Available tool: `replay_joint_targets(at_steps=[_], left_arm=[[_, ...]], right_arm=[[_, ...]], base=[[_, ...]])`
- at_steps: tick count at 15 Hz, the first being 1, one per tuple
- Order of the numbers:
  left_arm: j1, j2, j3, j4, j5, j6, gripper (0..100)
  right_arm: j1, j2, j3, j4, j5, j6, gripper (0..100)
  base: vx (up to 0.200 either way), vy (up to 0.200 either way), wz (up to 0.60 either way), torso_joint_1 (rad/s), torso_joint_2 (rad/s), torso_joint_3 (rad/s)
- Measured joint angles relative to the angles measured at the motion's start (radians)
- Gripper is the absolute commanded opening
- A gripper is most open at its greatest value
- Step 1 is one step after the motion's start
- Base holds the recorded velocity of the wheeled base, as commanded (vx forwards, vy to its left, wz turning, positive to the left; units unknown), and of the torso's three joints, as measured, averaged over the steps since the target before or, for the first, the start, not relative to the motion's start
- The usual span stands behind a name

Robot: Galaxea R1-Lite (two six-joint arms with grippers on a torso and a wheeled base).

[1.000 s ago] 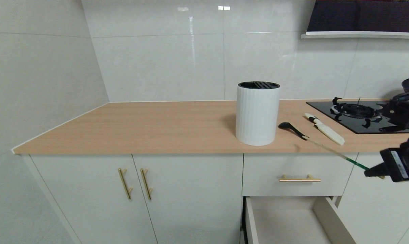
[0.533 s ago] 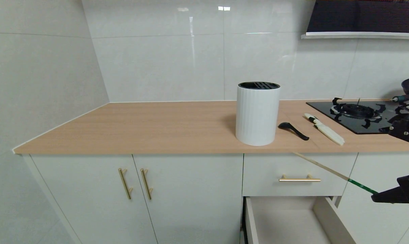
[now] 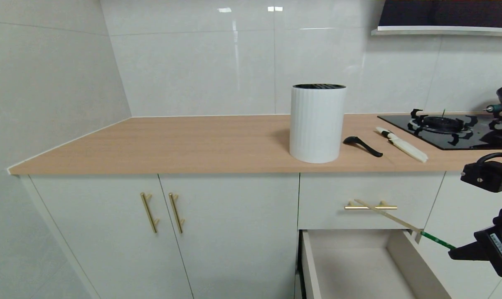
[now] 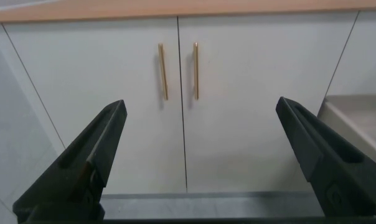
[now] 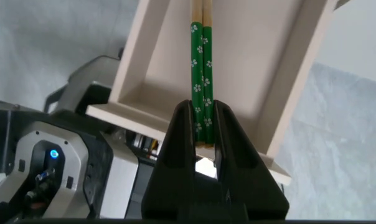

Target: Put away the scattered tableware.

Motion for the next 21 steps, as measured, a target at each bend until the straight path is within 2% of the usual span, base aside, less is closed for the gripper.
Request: replay_joint_targets(at_steps=[6, 14, 16, 18, 21], left_arm=[[0.000, 0.000, 0.000, 0.000, 0.000, 0.000, 100], [0.000, 0.000, 0.000, 0.000, 0.000, 0.000, 100], [0.000, 0.000, 0.000, 0.000, 0.000, 0.000, 100], [0.000, 0.000, 0.000, 0.000, 0.000, 0.000, 100], [0.000, 0.000, 0.000, 0.000, 0.000, 0.000, 100]], right_arm=[[0.000, 0.038, 0.007, -0.001, 0.000, 0.000, 0], [0.001, 0.096, 0.009, -0.022, 0.000, 0.000, 0], [0.013, 0.148, 0.036, -0.094, 0.000, 0.001, 0], [0.036, 0.232, 0.080, -0.223, -0.002, 0.008, 0], [0.062, 0.371, 0.110, -0.317, -0.001, 0.062, 0]], base=[[0.000, 0.000, 0.00, -0.141, 0.45, 0.312], [0.000, 0.000, 0.00, -0.020, 0.06, 0.048], [0.000, 0.000, 0.00, -0.031, 0.05, 0.023], [0.000, 0.000, 0.00, 0.000, 0.00, 0.000], [0.000, 0.000, 0.00, 0.000, 0.00, 0.000]])
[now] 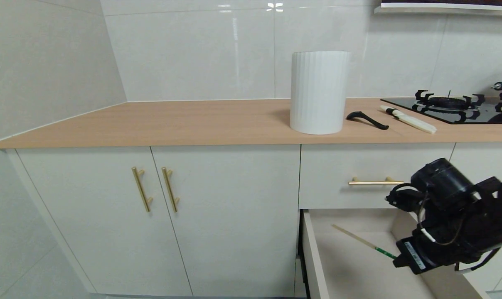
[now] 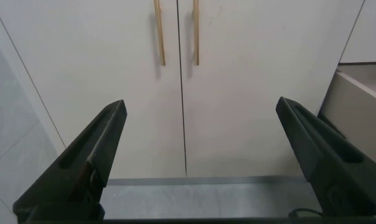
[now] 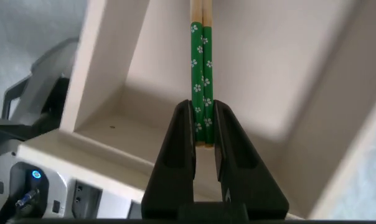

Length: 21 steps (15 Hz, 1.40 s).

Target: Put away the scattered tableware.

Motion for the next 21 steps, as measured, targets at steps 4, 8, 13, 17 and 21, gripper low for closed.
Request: replay_joint_targets(at_steps=[4, 8, 13, 17, 21], left_arm=[[0.000, 0.000, 0.000, 0.000, 0.000, 0.000, 100], [0.000, 0.000, 0.000, 0.000, 0.000, 0.000, 100], [-0.001, 0.000, 0.000, 0.000, 0.000, 0.000, 100], [0.000, 0.000, 0.000, 0.000, 0.000, 0.000, 100], [0.000, 0.000, 0.000, 0.000, 0.000, 0.000, 100]], right_arm=[[0.027, 0.240, -0.011, -0.163, -0.005, 0.132, 0], [0.107, 0.444, -0.048, -0.266, -0.066, 0.271, 0], [0.135, 0.520, -0.057, -0.268, -0.093, 0.278, 0], [0.136, 0.530, -0.059, -0.268, -0.093, 0.292, 0], [0.140, 0.531, -0.058, -0.268, -0.093, 0.296, 100]], base=[[0.000, 0.000, 0.00, 0.000, 0.00, 0.000], [0.000, 0.000, 0.00, 0.000, 0.00, 0.000], [0.000, 0.000, 0.00, 0.000, 0.00, 0.000], [0.000, 0.000, 0.00, 0.000, 0.00, 0.000], [0.000, 0.000, 0.00, 0.000, 0.00, 0.000]])
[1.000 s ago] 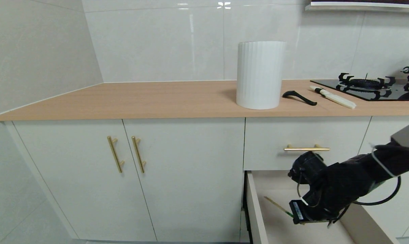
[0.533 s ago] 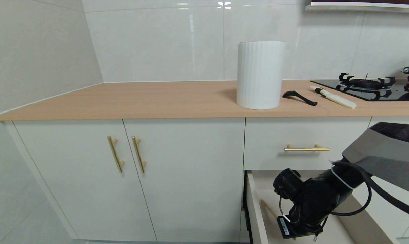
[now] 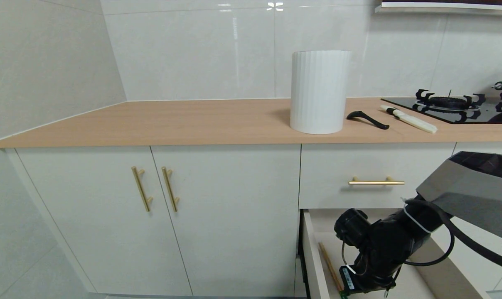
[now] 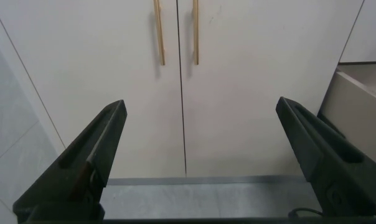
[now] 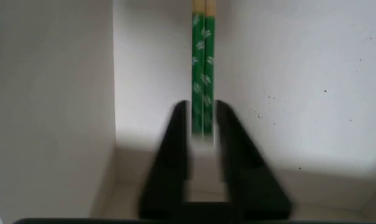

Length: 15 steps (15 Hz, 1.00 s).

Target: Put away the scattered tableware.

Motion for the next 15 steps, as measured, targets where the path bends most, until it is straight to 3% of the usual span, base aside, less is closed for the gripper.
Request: replay_joint_targets(at_steps=[8, 15], left_arm=[[0.000, 0.000, 0.000, 0.000, 0.000, 0.000, 100], [0.000, 0.000, 0.000, 0.000, 0.000, 0.000, 100]], right_arm=[[0.000, -0.029, 0.004, 0.009, -0.001, 0.001, 100], [-0.041, -0.409, 0.039, 0.079, 0.000, 0.001, 100]], base=[[0.000, 0.000, 0.00, 0.000, 0.00, 0.000], [0.000, 0.000, 0.00, 0.000, 0.00, 0.000]])
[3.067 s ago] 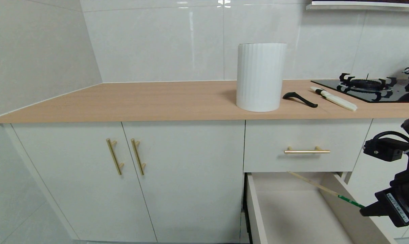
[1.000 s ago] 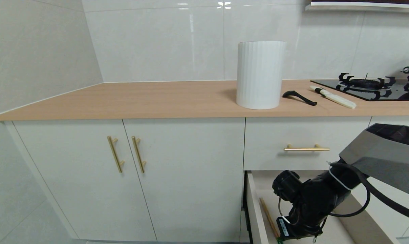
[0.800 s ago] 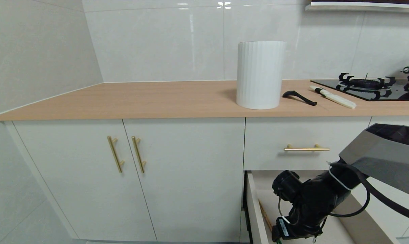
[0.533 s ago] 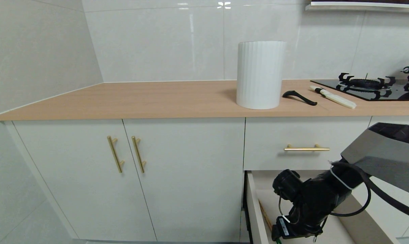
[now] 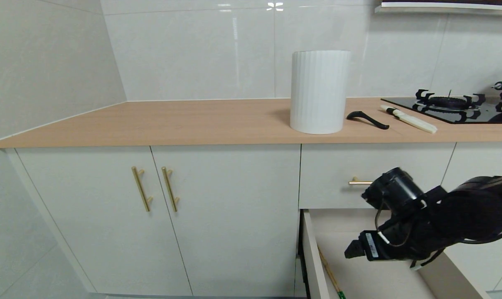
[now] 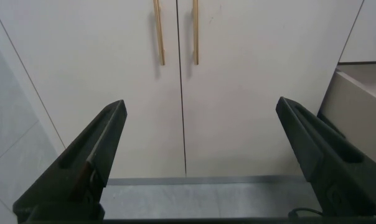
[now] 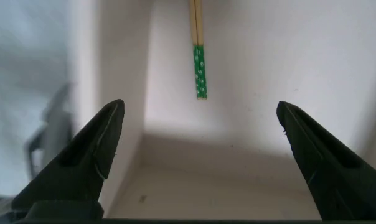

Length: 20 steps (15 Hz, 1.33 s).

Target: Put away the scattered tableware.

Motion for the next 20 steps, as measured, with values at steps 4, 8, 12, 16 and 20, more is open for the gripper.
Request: replay_joint_targets(at_steps=[4, 8, 12, 16, 20], left_arm=[[0.000, 0.000, 0.000, 0.000, 0.000, 0.000, 100], [0.000, 0.000, 0.000, 0.000, 0.000, 0.000, 100], [0.000, 0.000, 0.000, 0.000, 0.000, 0.000, 100], [0.000, 0.000, 0.000, 0.000, 0.000, 0.000, 100], [0.000, 0.000, 0.000, 0.000, 0.000, 0.000, 100]], right_arm=[[-0.096, -0.224, 0.010, 0.007, 0.000, -0.086, 100], [-0.140, -0.324, 0.016, -0.001, -0.007, -0.135, 100], [-0.145, -0.345, 0.035, -0.006, -0.011, -0.160, 100], [-0.146, -0.347, 0.043, -0.007, -0.011, -0.171, 100], [-0.146, -0.346, 0.048, -0.007, -0.011, -0.173, 100]], base=[[0.000, 0.000, 0.00, 0.000, 0.00, 0.000], [0.000, 0.000, 0.00, 0.000, 0.00, 0.000], [0.000, 0.000, 0.00, 0.035, -0.17, -0.125], [0.000, 0.000, 0.00, 0.134, -0.41, -0.286], [0.000, 0.000, 0.00, 0.172, -0.47, -0.288]])
